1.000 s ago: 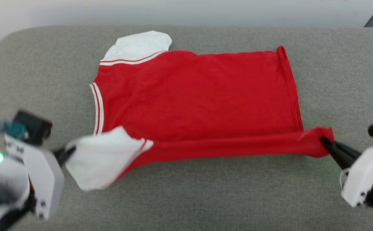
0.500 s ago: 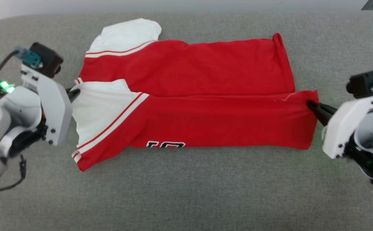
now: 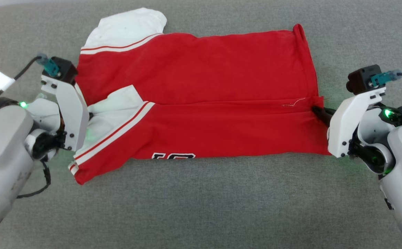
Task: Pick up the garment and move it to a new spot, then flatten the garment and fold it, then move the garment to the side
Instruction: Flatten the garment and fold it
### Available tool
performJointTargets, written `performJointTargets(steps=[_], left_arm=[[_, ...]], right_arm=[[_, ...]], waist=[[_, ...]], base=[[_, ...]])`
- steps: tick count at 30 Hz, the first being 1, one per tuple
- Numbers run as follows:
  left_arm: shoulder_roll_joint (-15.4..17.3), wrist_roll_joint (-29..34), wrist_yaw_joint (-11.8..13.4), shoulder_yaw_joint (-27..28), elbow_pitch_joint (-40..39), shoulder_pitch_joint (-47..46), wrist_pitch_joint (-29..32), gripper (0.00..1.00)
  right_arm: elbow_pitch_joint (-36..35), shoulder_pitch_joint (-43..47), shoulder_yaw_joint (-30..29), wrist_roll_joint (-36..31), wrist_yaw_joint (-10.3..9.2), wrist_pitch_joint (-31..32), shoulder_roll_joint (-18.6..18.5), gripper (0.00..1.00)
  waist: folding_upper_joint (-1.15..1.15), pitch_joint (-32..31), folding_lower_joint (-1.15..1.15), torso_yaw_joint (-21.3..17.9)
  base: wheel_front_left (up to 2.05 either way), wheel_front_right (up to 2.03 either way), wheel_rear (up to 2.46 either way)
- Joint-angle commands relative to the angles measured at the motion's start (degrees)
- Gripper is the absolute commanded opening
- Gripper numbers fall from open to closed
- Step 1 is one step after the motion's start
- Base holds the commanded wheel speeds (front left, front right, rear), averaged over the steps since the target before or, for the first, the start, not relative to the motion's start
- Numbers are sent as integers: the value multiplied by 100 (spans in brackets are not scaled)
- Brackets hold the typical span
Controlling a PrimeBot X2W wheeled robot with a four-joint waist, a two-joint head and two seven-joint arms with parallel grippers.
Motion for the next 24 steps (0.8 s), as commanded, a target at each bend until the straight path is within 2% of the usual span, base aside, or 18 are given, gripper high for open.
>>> performJointTargets(steps=[1, 3, 4, 6, 7, 8, 10, 19, 24], left_arm=[[-62, -39, -27, -33, 128, 16, 23, 0], [-152, -86, -40, -60, 348, -36, 28, 0], [-175, -100, -49, -71, 433, -63, 5, 5], [-207, -127, -51, -83, 556, -149, -24, 40], [-217, -133, -56, -86, 601, -198, -19, 65], [-220, -148, -59, -96, 625, -232, -8, 100], [-222, -182, -65, -103, 633, -312, -24, 100], [-97, -296, -51, -170, 350, -387, 159, 100], [13, -552, 228, -142, -80, -164, 617, 100]], right_arm=[[97, -43, 64, 39, -10, -10, 27, 0], [233, -143, 175, 99, -10, -54, 40, 0], [297, -190, 204, 137, -9, -70, 40, 0], [403, -267, 281, 191, -10, -112, 25, 0], [428, -308, 318, 208, -9, -162, 7, 7], [455, -342, 352, 222, -9, -207, -14, 34], [480, -385, 412, 277, -10, -299, -54, 100], [324, -300, 454, 454, -9, -842, -280, 100], [62, -76, 201, 343, -9, -1351, -331, 100]], waist=[[0, 5, 0, -6], [0, -1, 0, -9], [0, -10, 0, -9], [0, -42, 0, 2], [0, -64, 0, 12], [0, -94, 0, 23], [0, -149, 0, 49], [0, -466, 0, 220], [0, -639, 0, 283]], base=[[0, 0, 0], [0, 0, 0], [0, 0, 0], [0, 0, 0], [0, 0, 0], [0, 0, 0], [0, 0, 0], [0, 0, 0], [0, 0, 0]])
